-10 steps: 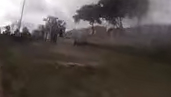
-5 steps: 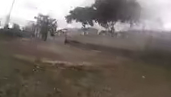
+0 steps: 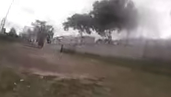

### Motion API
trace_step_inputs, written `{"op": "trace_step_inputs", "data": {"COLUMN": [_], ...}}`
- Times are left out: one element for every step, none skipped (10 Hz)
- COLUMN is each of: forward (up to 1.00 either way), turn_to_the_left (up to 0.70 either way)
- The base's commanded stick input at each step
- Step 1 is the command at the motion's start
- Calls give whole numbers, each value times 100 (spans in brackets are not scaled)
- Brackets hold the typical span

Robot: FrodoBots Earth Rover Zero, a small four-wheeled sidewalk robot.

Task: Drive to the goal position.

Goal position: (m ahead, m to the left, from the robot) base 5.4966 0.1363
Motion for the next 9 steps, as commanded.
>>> {"op": "trace_step_inputs", "data": {"forward": [100,100,100,100,100,100,100,100,100], "turn_to_the_left": [0,0,0,0,0,0,0,0,0]}}
